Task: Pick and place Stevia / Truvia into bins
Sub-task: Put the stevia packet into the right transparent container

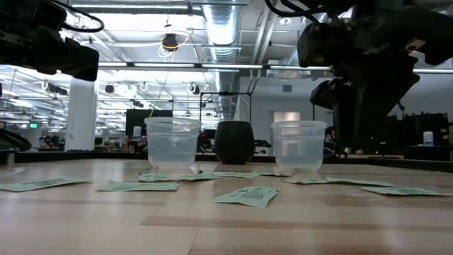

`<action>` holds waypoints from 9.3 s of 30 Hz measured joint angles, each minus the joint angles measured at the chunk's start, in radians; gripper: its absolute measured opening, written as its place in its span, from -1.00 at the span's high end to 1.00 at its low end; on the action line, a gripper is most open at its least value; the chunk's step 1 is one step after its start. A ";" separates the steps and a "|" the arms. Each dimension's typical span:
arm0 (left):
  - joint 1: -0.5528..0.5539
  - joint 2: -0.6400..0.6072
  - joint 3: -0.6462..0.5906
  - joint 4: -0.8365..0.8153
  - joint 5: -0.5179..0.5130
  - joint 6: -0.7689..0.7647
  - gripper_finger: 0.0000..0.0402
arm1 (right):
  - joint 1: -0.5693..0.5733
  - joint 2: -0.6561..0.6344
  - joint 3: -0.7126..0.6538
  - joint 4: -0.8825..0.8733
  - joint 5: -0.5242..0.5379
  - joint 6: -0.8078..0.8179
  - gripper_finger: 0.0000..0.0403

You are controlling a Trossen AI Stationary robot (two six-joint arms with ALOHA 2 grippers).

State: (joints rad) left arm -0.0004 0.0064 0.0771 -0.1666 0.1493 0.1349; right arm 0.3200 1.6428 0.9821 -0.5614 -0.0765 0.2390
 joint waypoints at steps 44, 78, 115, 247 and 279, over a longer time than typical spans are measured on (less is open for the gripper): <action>0.000 0.000 0.000 0.000 0.000 0.013 1.00 | 0.013 0.144 0.003 0.021 0.037 -0.003 0.62; 0.000 0.000 0.000 0.000 0.000 0.013 1.00 | -0.006 0.141 0.181 -0.436 0.053 -0.005 1.00; 0.000 0.000 0.000 0.001 0.000 0.013 1.00 | -0.440 0.145 0.470 -0.656 0.229 -0.486 0.69; 0.000 0.000 0.000 -0.001 -0.003 0.002 1.00 | 0.135 0.219 0.204 -0.330 0.026 -0.039 0.90; 0.000 0.000 0.000 -0.001 -0.003 0.000 1.00 | -0.323 0.214 0.592 -0.744 0.260 -0.404 0.96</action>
State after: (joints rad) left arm -0.0002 0.0066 0.0772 -0.1677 0.1463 0.1352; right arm -0.0026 1.8568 1.5744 -1.3051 0.1837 -0.1654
